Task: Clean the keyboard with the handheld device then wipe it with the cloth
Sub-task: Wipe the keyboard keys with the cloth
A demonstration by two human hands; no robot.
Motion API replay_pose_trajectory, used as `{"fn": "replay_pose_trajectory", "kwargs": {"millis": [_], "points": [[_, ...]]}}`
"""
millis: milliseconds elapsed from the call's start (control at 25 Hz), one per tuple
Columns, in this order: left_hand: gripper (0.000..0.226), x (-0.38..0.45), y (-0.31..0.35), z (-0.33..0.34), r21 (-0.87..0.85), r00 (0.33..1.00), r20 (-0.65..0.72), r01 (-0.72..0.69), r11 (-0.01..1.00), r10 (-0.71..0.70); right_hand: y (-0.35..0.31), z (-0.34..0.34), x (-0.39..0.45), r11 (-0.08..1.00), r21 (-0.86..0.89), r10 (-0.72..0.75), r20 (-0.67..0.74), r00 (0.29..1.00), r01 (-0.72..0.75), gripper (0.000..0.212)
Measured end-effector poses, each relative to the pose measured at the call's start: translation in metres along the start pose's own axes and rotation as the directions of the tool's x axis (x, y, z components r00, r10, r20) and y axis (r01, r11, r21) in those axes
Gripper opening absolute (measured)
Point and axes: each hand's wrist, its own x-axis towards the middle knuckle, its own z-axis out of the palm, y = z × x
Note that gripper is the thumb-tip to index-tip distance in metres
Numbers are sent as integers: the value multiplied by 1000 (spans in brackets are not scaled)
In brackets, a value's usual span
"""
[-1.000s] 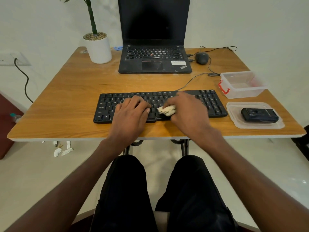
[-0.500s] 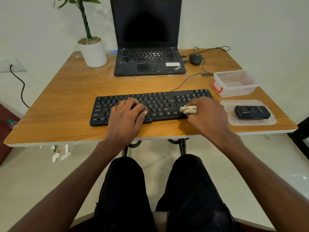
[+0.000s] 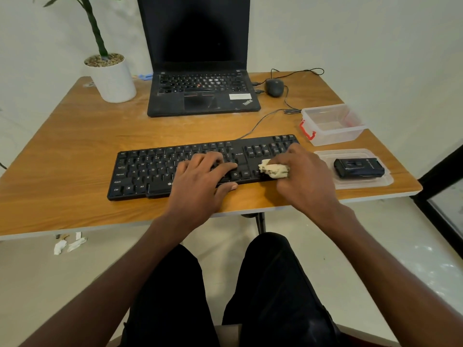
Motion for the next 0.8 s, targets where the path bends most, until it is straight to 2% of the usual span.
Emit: {"fn": "replay_pose_trajectory", "kwargs": {"millis": [40,160,240,320,440,520,600,720,800], "points": [[46,0,-1,1,1,1000,-8,-9,1000,9,0,1,-1,1000,4,-22,-18,1000,22,45],[46,-1,-2,1,-2,1000,-15,-18,1000,18,-3,6,-8,977,87,-200,63,978,194,40],[46,0,-4,1,-8,1000,-8,-20,1000,19,5,4,-2,988,96,-124,-8,992,124,28],[46,1,-3,1,-7,1000,1,-23,1000,23,9,5,7,999,41,-29,-96,995,33,33],[47,1,-1,1,-4,1000,4,-9,1000,9,-6,14,11,996,-40,-85,-6,996,84,40],[46,1,0,0,7,1000,8,6,1000,-6,-15,15,6,980,-16,-196,57,979,197,36],[46,1,0,0,4,1000,18,13,1000,-13,-13,8,0,969,43,-247,73,966,244,33],[45,1,-1,1,-6,1000,11,1,1000,-1,0,3,-5,991,64,-117,-31,993,119,17],[45,1,-1,1,-14,1000,10,-1,1000,2,4,3,-5,1000,8,10,-130,991,-9,17]]}}
